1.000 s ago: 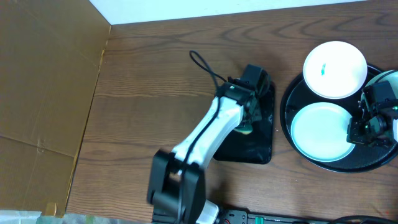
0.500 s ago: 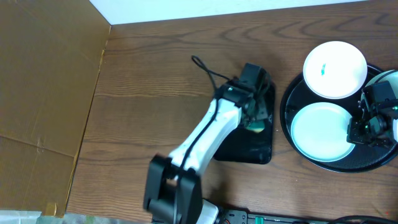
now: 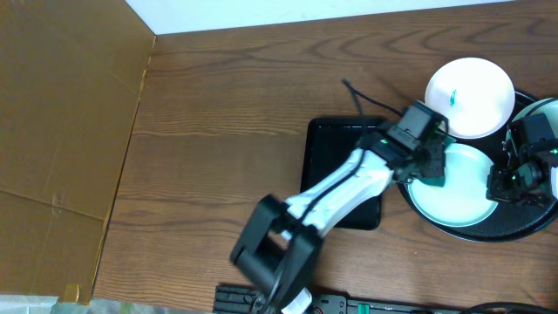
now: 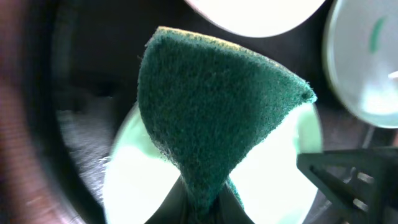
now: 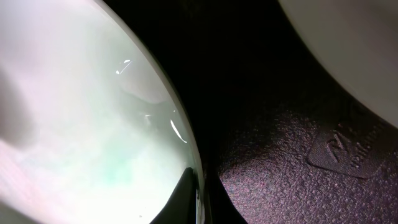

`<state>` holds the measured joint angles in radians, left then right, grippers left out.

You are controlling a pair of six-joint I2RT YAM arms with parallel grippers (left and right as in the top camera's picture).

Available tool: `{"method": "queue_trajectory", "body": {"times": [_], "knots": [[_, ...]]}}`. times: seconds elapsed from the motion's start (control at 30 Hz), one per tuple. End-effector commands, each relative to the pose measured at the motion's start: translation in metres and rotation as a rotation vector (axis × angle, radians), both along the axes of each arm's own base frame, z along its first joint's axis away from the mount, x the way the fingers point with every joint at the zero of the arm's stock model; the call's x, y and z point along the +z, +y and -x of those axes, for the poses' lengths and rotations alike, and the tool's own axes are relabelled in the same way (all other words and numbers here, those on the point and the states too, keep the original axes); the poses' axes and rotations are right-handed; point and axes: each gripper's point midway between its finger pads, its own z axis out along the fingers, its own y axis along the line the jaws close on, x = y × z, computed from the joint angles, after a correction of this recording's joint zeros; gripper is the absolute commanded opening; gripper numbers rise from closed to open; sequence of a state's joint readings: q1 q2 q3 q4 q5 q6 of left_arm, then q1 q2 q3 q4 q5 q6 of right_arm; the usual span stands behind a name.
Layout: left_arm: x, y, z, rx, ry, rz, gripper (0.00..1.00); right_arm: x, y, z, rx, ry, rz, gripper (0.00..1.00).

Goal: Clean dirty plates on tray and stack at the side

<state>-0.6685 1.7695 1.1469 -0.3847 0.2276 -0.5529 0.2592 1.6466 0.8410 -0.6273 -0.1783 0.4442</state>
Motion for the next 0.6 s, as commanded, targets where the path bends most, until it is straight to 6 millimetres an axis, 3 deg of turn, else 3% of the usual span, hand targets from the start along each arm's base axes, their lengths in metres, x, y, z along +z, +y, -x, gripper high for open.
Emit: {"method": "queue_trajectory", "body": {"times": [0.0,0.27,0.43,0.57], "knots": [[-0.014,-0.016,0.003,-0.011,0.043,0.031,0.07,-0.019,-0.011,0.022,0.021,0.079,0.07,0.01],[-0.049,-0.062,0.017,-0.071,0.147,0.165,0.07,-0.019,-0.011,0.022,0.021,0.079,0.07,0.01],[-0.052,-0.096,0.032,-0.095,0.211,0.279,0.07,-0.019,-0.011,0.022,0.021,0.079,0.07,0.01],[-0.052,-0.106,0.042,-0.116,0.218,0.291,0.07,-0.019,-0.011,0.022,0.021,0.079,0.07,0.01]]}}
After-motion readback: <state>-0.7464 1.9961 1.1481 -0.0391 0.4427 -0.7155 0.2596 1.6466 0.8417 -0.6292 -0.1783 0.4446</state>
